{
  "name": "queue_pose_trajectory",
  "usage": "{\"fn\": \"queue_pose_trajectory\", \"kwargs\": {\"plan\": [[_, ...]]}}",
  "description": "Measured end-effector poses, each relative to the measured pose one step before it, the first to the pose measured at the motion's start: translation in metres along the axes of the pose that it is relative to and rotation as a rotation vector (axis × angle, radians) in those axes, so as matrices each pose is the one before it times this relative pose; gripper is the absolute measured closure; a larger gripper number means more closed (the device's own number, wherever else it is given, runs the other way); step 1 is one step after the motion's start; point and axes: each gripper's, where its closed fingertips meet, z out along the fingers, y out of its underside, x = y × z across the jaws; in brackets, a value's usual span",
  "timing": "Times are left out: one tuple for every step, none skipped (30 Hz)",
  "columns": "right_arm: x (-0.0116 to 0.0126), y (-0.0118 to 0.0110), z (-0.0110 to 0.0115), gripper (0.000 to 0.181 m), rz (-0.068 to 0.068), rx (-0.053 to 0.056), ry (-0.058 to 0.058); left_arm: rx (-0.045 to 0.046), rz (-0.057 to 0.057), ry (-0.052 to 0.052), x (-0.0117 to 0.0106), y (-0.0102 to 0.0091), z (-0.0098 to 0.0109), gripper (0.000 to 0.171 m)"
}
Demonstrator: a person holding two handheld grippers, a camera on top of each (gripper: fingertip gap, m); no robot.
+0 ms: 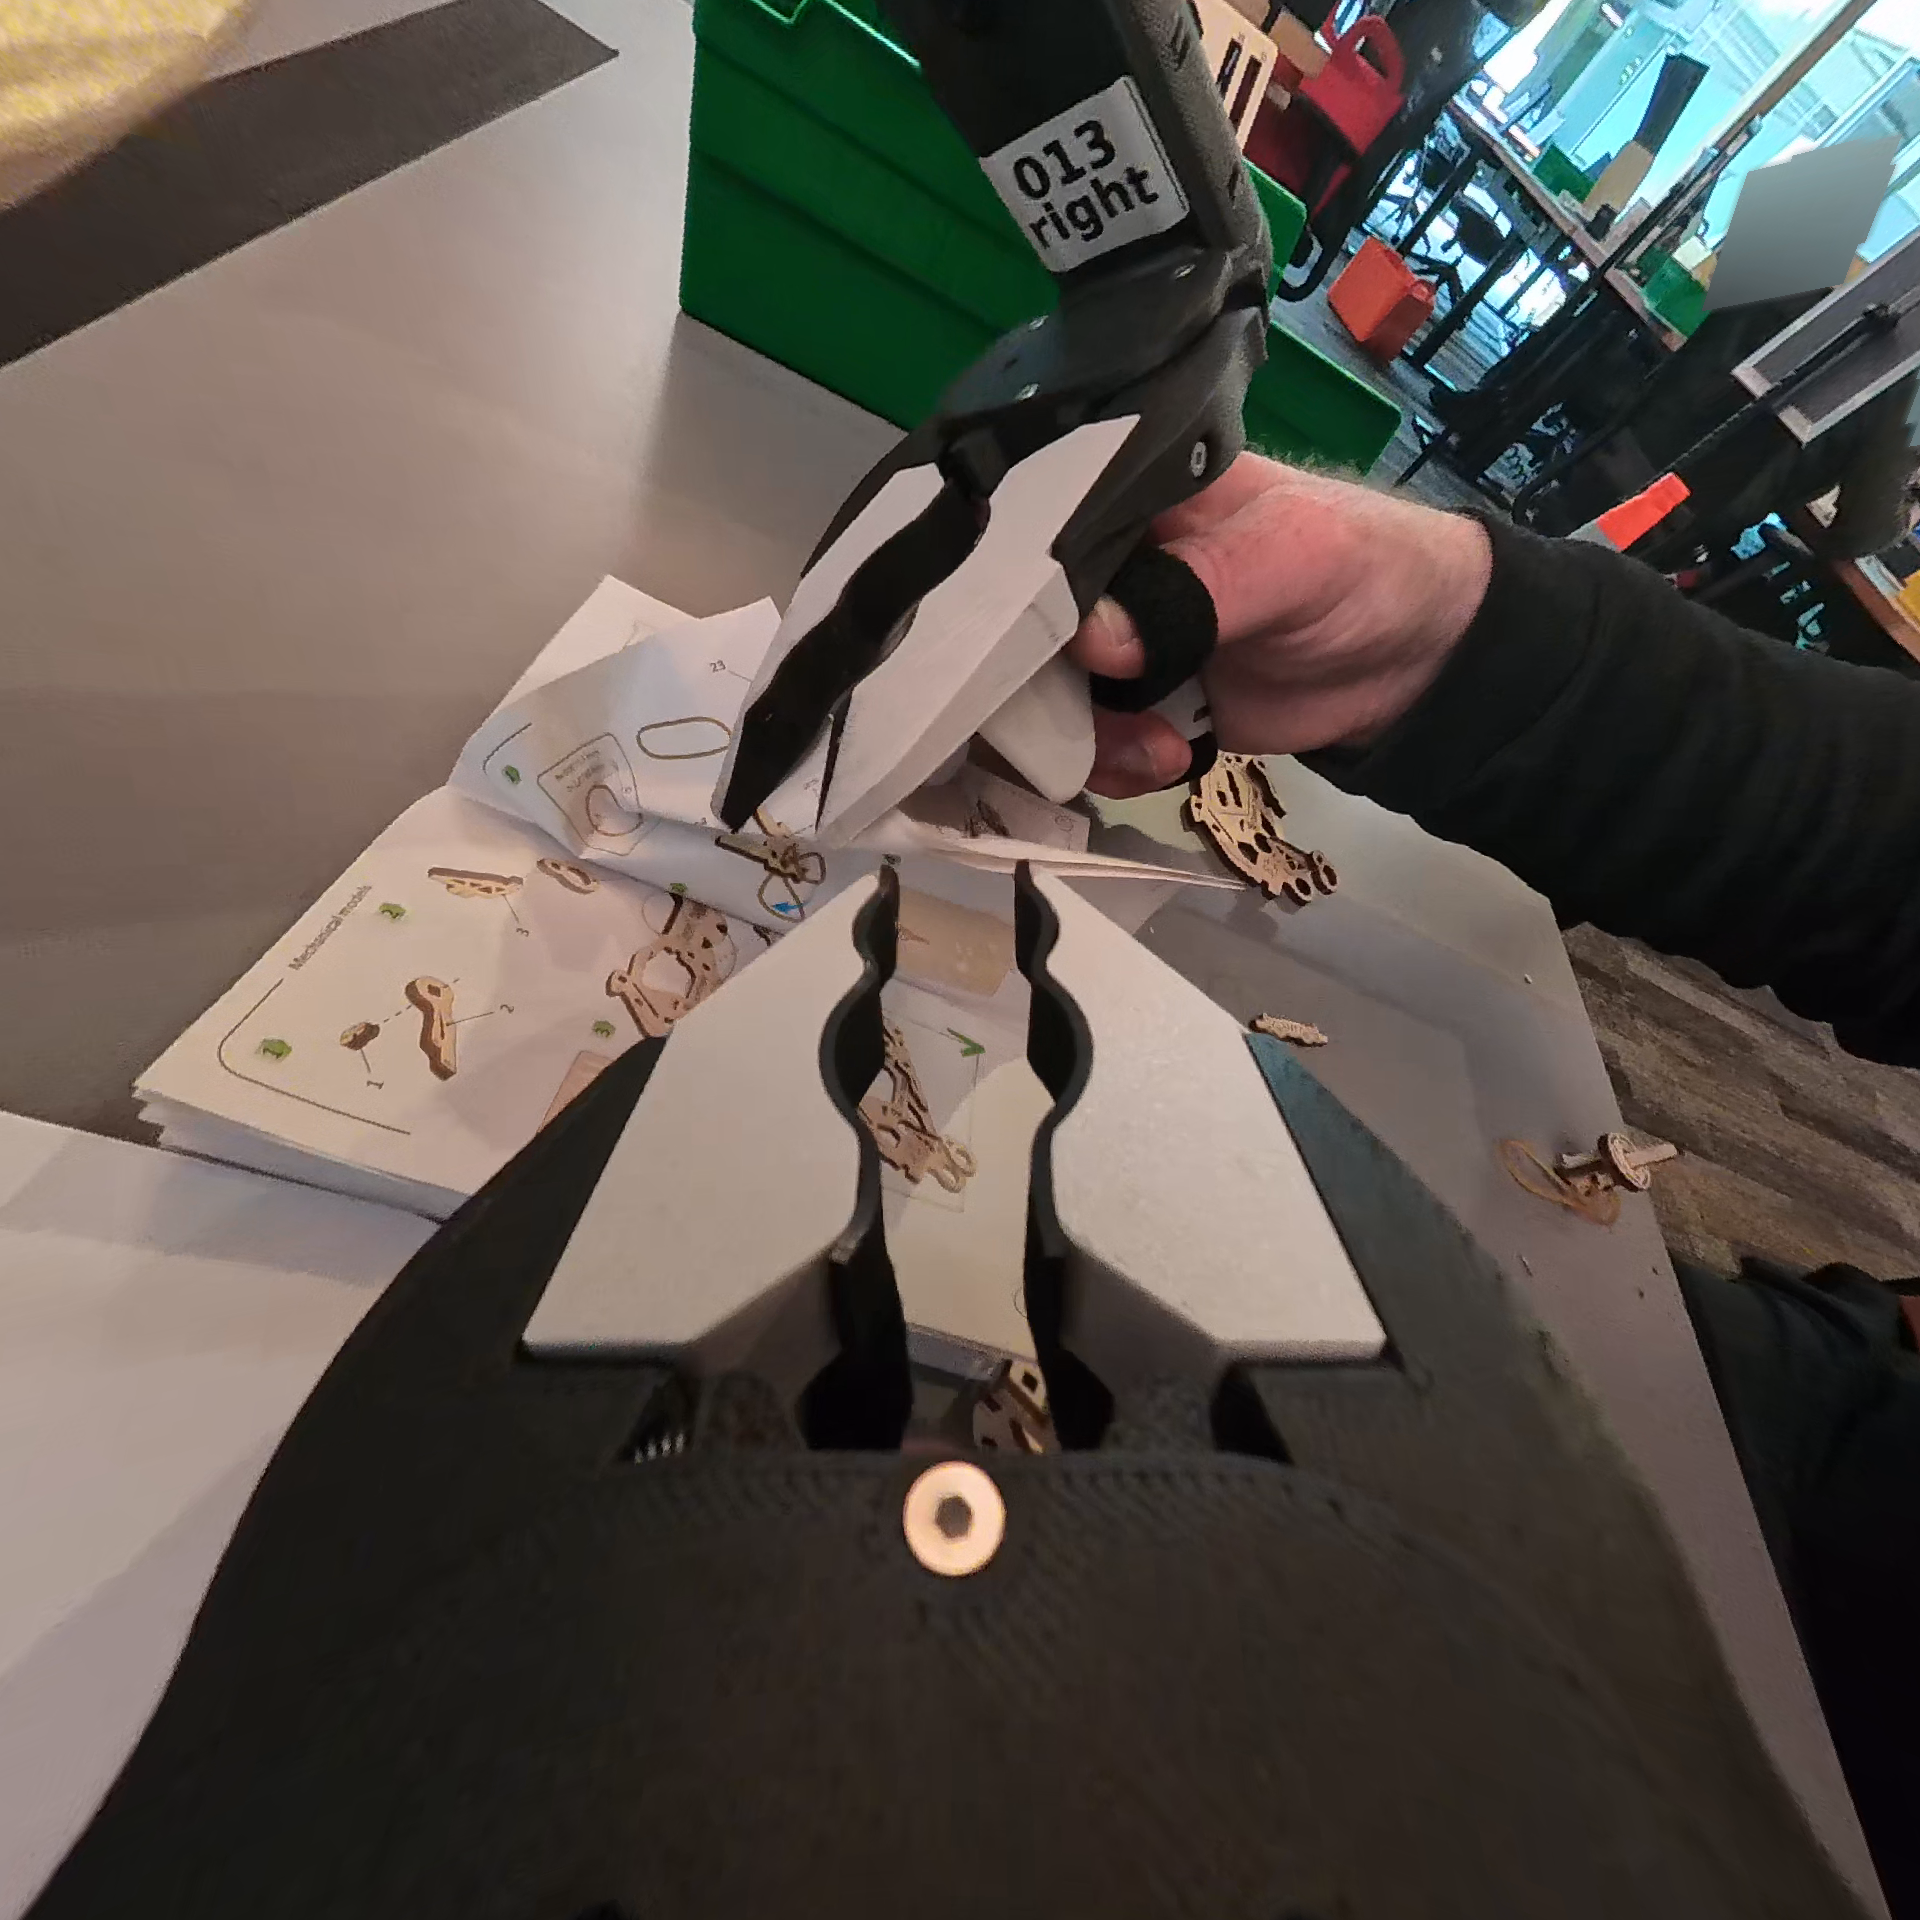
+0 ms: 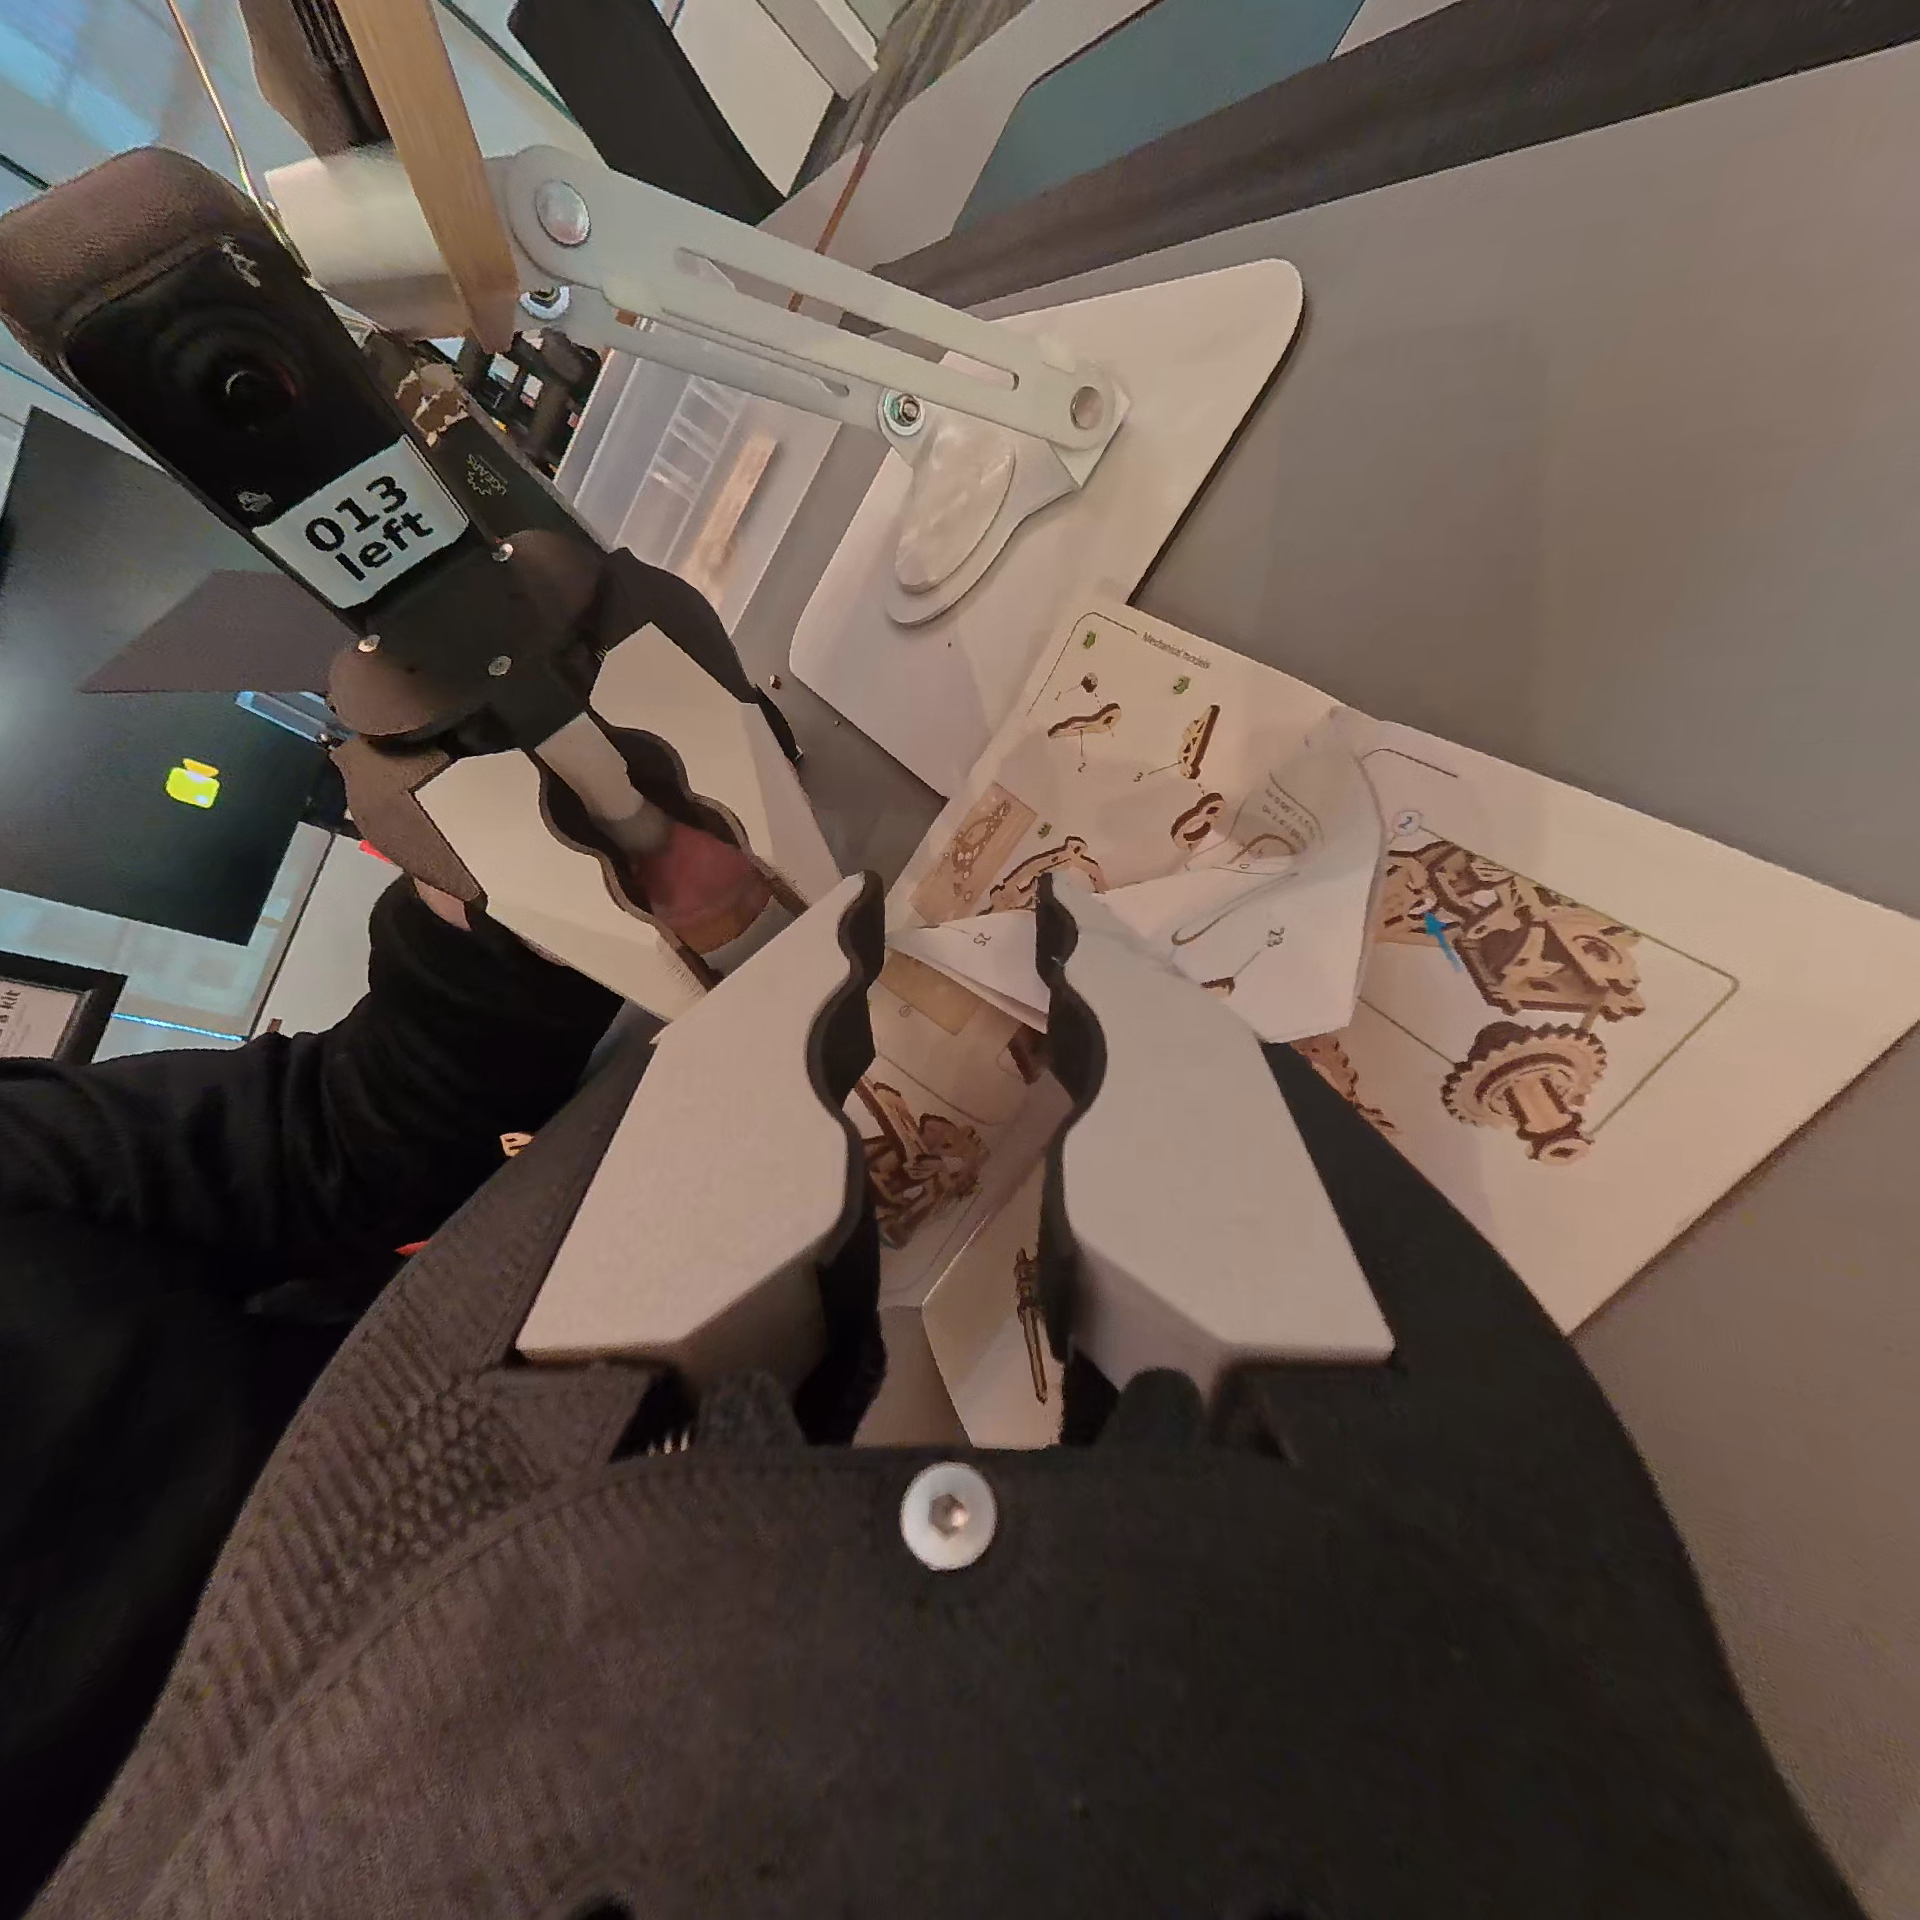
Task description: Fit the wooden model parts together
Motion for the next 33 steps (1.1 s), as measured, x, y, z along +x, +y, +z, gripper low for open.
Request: {"fn": "queue_pose_trajectory", "kwargs": {"plan": [[0.00021, 0.00045, -0.00035, 0.154, -0.0007, -0.0011, 0.0019, 0.01124, -0.0030, -0.0010, -0.00001, -0.00137, 0.00077, 0.151], [0.00022, 0.00050, -0.00028, 0.154, 0.0000, -0.0004, 0.0003, 0.00814, -0.0034, -0.0008, 0.00023, -0.00086, 0.00061, 0.151], [0.00014, 0.00043, -0.00043, 0.154, 0.0011, 0.0004, -0.0002, 0.00060, -0.0020, -0.0042, -0.00039, -0.00004, 0.00053, 0.152], [0.00028, 0.00040, -0.00042, 0.155, 0.0005, 0.0006, 0.0005, 0.00212, -0.0021, -0.0006, 0.00014, -0.00011, 0.00037, 0.153], [0.00023, 0.00035, -0.00039, 0.155, 0.0004, 0.0009, 0.0001, 0.00199, -0.0029, -0.0019, 0.00006, -0.00022, 0.00041, 0.154], [0.00013, 0.00034, -0.00041, 0.155, 0.0016, 0.0013, -0.0010, -0.00202, -0.0024, -0.0039, -0.00023, 0.00050, 0.00089, 0.156], [0.00023, 0.00016, -0.00031, 0.155, 0.0017, 0.0014, -0.0008, -0.00482, 0.0000, -0.0092, -0.00088, 0.00110, 0.00105, 0.157], [0.00013, 0.00025, -0.00014, 0.155, 0.0009, 0.0008, -0.0001, -0.00330, 0.0013, -0.0046, -0.00044, 0.00097, 0.00108, 0.158], [0.00016, 0.00026, -0.00005, 0.155, 0.0006, 0.0004, 0.0000, 0.00305, -0.0009, 0.0076, 0.00149, -0.00001, 0.00103, 0.159], [0.00009, 0.00031, 0.00012, 0.155, 0.0006, -0.0002, 0.0000, 0.00394, -0.0036, 0.0088, 0.00173, -0.00039, 0.00072, 0.160], [0.00000, 0.00032, 0.00007, 0.155, -0.0001, -0.0010, 0.0005, 0.00111, -0.0042, 0.0010, 0.00054, -0.00034, 0.00033, 0.160], [0.00012, 0.00017, -0.00001, 0.155, -0.0013, 0.0000, 0.0012, 0.00482, -0.0032, 0.0096, 0.00178, -0.00073, 0.00043, 0.160], [0.00007, -0.00015, -0.00005, 0.155, 0.0005, 0.0017, -0.0003, 0.00505, -0.0035, 0.0166, 0.00271, -0.00071, 0.00023, 0.160], [-0.00005, -0.00012, -0.00010, 0.155, 0.0020, 0.0018, -0.0013, 0.00270, -0.0056, 0.0037, 0.00105, -0.00062, 0.00008, 0.160], [0.00003, -0.00011, -0.00014, 0.155, 0.0006, 0.0010, 0.0000, 0.00377, -0.0044, -0.0041, -0.00033, -0.00074, 0.00037, 0.159], [0.00010, 0.00005, -0.00007, 0.155, 0.0002, 0.0010, 0.0005, 0.00458, -0.0025, -0.0015, 0.00017, -0.00049, 0.00053, 0.160], [0.00005, 0.00002, -0.00005, 0.155, 0.0007, 0.0007, 0.0000, 0.00563, -0.0027, 0.0031, 0.00068, -0.00064, 0.00070, 0.160], [0.00011, 0.00022, -0.00009, 0.155, 0.0003, 0.0002, 0.0001, 0.00303, -0.0020, -0.0033, -0.00027, -0.00007, 0.00062, 0.162], [0.00008, 0.00024, 0.00000, 0.154, 0.0006, -0.0003, 0.0001, -0.00159, 0.0009, -0.0070, -0.00093, 0.00073, 0.00059, 0.167], [0.00015, 0.00042, 0.00005, 0.154, 0.0004, -0.0005, 0.0007, -0.00125, 0.0024, 0.0013, 0.00013, 0.00092, 0.00063, 0.170], [0.00022, 0.00048, 0.00019, 0.154, 0.0004, -0.0009, 0.0008, -0.00266, 0.0012, 0.0029, 0.00038, 0.00110, 0.00108, 0.171], [0.00037, 0.00050, 0.00025, 0.153, 0.0007, -0.0012, 0.0012, -0.00187, -0.0019, -0.0019, -0.00016, 0.00088, 0.00153, 0.171], [0.00038, 0.00037, 0.00009, 0.153, -0.0001, -0.0007, 0.0018, 0.00081, -0.0047, 0.0013, 0.00064, 0.00065, 0.00214, 0.171], [0.00043, 0.00039, 0.00009, 0.153, -0.0001, -0.0014, 0.0019, -0.00653, -0.0064, 0.0041, 0.00068, 0.00186, 0.00280, 0.171], [0.00032, 0.00060, 0.00019, 0.153, 0.0007, -0.0013, 0.0011, -0.00395, -0.0016, -0.0006, -0.00032, 0.00211, 0.00274, 0.171], [-0.00006, 0.00044, 0.00014, 0.152, 0.0009, -0.0004, -0.0002, -0.00187, -0.0084, -0.0049, -0.00124, 0.00175, 0.00223, 0.171], [-0.00051, 0.00043, -0.00003, 0.152, 0.0003, 0.0002, -0.0031, -0.00605, -0.0018, -0.0166, -0.00295, 0.00213, 0.00175, 0.171], [-0.00084, 0.00033, -0.00019, 0.153, 0.0003, 0.0002, -0.0035, -0.00771, -0.0013, -0.0126, -0.00283, 0.00214, 0.00152, 0.171], [-0.00016, 0.00025, -0.00053, 0.153, -0.0017, -0.0003, 0.0014, -0.00231, -0.0027, -0.0091, -0.00263, 0.00145, 0.00127, 0.171], [-0.00015, -0.00050, -0.00131, 0.153, -0.0024, 0.0035, 0.0021, -0.01312, -0.0057, 0.0038, -0.00061, 0.00278, 0.00157, 0.171], [-0.00087, -0.00143, -0.00230, 0.152, -0.0020, 0.0086, 0.0011, -0.00860, -0.0023, 0.0003, -0.00019, 0.00110, 0.00081, 0.171], [-0.00148, -0.00179, -0.00329, 0.151, -0.0076, 0.0094, 0.0038, 0.00655, 0.0007, -0.0134, -0.00169, -0.00136, -0.00038, 0.171], [-0.00144, -0.00099, -0.00385, 0.149, -0.0159, 0.0030, 0.0122, -0.00202, -0.0032, -0.0070, -0.00157, 0.00044, 0.00004, 0.171]]}}
